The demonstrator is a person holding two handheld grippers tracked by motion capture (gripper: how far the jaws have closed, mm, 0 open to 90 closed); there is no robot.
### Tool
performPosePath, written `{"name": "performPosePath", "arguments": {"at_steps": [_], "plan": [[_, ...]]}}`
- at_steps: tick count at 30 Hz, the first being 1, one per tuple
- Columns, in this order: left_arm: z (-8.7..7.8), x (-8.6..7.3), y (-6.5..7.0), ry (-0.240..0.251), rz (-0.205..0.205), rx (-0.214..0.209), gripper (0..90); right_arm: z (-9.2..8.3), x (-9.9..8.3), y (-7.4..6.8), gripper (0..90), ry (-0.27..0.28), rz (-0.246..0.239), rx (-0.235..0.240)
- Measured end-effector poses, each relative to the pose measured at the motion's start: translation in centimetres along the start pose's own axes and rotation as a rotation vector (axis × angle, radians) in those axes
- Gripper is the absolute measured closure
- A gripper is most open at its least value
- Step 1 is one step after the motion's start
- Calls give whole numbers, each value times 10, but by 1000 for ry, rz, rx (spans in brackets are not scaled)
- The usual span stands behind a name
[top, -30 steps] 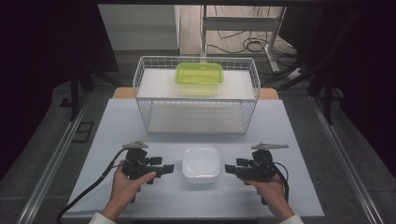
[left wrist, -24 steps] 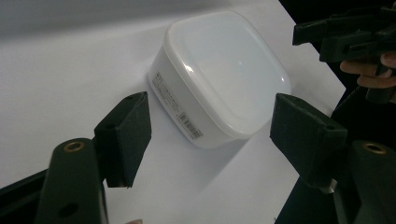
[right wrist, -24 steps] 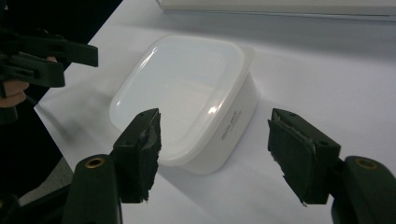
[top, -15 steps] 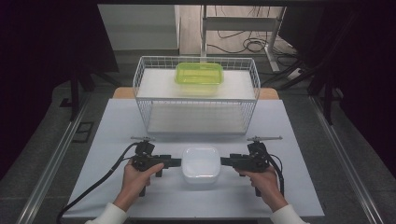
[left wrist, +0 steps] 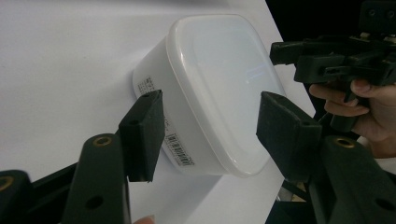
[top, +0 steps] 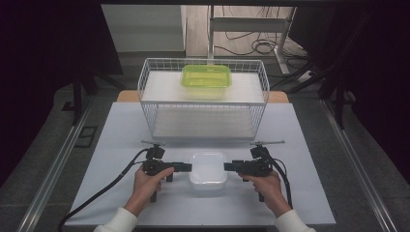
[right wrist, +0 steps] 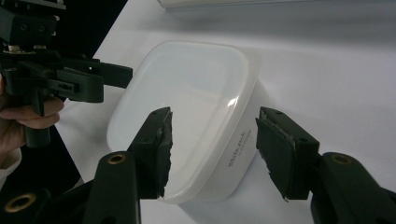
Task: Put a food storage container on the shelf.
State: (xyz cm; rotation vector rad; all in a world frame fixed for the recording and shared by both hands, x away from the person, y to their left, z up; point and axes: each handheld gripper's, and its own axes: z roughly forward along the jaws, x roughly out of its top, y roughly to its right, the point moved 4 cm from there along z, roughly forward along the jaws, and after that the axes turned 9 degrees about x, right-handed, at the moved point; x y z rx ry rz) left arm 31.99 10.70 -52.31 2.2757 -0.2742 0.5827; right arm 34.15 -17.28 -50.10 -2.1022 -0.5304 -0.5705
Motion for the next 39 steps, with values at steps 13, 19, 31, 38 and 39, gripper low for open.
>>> {"name": "performPosePath", "arguments": {"at_steps": [13,19,31,38,39], "plan": [[10,-2,-4,-32,-48,-66,517,5,-3,10,522,-3,69,53],[12,-3,-6,-35,-76,-88,603,8,-5,11,581,-8,90,89],[7,-6,-5,-26,-120,-106,715,7,-7,12,692,-7,149,106],[2,-7,2,4,-122,-119,752,4,-8,12,710,2,132,105],[1,-7,2,5,-121,-117,756,4,-8,11,714,4,129,105]]}}
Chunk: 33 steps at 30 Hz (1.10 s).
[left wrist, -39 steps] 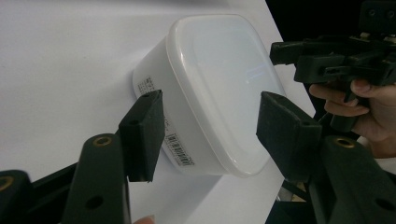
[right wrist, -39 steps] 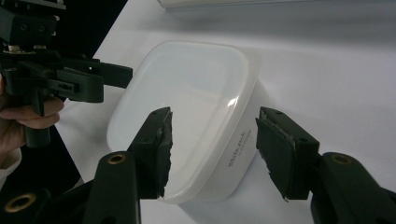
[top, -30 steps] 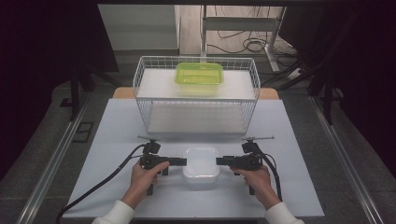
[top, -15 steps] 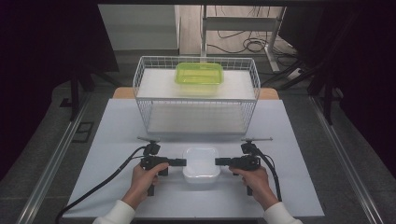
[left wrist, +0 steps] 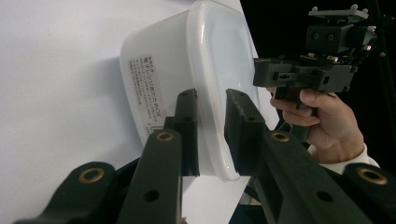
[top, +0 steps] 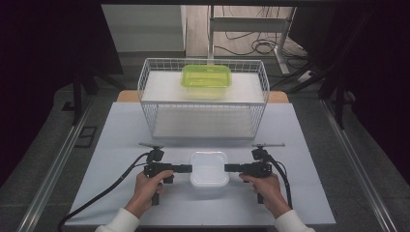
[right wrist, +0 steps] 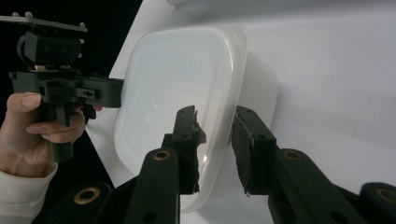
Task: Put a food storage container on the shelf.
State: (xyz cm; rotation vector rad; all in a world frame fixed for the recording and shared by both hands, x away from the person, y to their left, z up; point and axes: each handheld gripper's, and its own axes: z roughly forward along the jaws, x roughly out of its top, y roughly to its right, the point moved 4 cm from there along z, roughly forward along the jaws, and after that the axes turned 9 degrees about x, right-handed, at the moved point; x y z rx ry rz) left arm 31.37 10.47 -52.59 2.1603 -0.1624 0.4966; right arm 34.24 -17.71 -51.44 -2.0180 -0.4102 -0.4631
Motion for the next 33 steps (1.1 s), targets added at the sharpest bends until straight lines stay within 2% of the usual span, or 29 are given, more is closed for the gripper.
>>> {"name": "performPosePath", "arguments": {"at_steps": [8,11,16,27,33], "plan": [[-3,0,-1,12,38,52,772,0,2,-5,750,3,-24,9],[-5,1,1,26,43,37,790,-1,3,-6,760,5,-35,8],[-6,1,2,30,57,35,797,-2,4,-7,768,9,-48,8],[-11,3,7,51,86,48,795,-5,8,-18,774,21,-103,1],[-14,8,11,56,106,51,795,-7,11,-21,774,30,-109,1]]}}
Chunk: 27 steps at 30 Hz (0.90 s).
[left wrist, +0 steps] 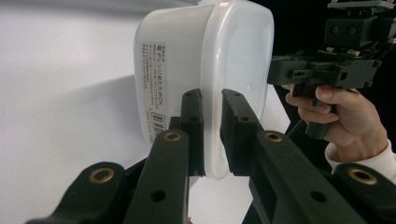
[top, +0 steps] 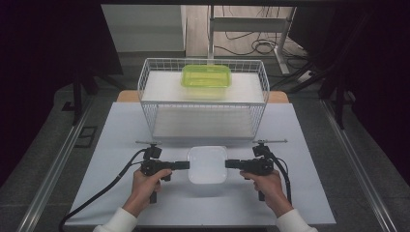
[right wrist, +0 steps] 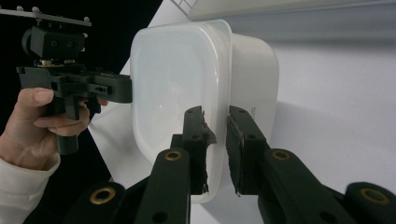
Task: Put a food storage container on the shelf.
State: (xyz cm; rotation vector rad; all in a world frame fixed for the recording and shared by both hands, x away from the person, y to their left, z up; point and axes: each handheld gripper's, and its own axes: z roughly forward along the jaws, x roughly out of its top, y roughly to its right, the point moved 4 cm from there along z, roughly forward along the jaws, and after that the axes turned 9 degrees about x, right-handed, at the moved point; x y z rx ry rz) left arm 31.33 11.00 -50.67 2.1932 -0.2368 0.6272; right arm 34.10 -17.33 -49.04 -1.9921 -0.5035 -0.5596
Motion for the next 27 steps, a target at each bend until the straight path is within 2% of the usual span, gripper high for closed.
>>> {"name": "performPosePath", "arguments": {"at_steps": [7,8,9,12,21,27], "plan": [[-12,19,11,27,23,0,795,-5,14,-11,775,27,-25,4],[-19,28,17,43,36,2,795,-7,23,-18,774,41,-51,-3],[-19,28,17,43,36,2,795,-7,23,-18,774,41,-51,-3],[-31,43,27,72,57,-1,795,-13,40,-33,774,56,-76,3],[-49,60,40,115,78,-5,794,-21,64,-56,775,67,-126,8],[-60,77,53,144,102,-3,793,-31,83,-73,776,88,-157,2]]}}
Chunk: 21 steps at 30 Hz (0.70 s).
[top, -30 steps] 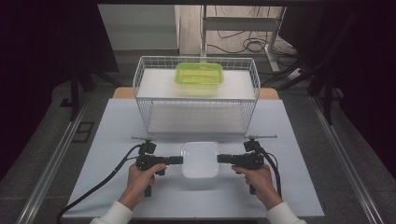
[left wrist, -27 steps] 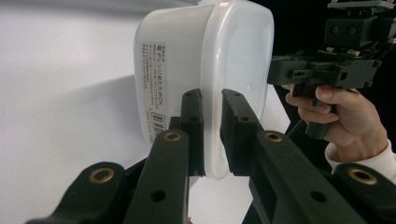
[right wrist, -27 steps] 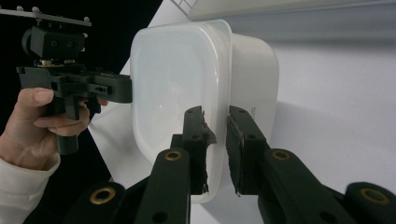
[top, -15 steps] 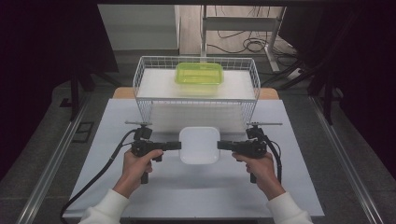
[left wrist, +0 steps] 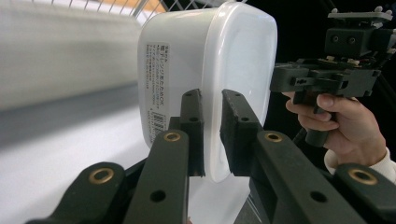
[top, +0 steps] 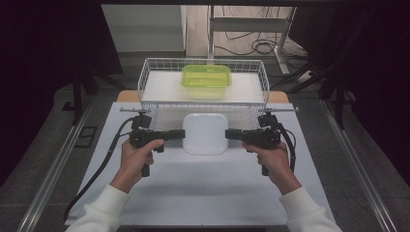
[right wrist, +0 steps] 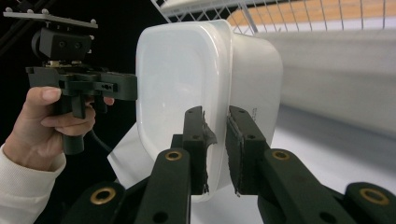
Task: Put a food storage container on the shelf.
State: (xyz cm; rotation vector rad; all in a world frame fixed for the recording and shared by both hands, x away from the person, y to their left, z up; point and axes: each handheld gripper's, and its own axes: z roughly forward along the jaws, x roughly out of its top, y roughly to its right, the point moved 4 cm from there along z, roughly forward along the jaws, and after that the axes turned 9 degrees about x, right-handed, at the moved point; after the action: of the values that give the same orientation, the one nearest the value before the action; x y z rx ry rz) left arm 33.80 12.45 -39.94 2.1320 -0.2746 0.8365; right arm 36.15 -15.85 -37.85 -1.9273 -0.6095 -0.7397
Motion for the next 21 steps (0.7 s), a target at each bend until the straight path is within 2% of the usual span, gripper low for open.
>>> {"name": "performPosePath", "arguments": {"at_steps": [1,8,11,21], "plan": [[-2,7,3,8,6,-5,793,-1,4,-2,776,3,-4,0],[-4,26,11,15,26,-6,793,-8,25,-7,776,17,-28,-3],[-8,40,17,31,38,-7,794,-10,35,-8,775,30,-41,-3],[-16,71,22,53,56,-15,795,-12,66,-15,773,48,-62,-9]]}}
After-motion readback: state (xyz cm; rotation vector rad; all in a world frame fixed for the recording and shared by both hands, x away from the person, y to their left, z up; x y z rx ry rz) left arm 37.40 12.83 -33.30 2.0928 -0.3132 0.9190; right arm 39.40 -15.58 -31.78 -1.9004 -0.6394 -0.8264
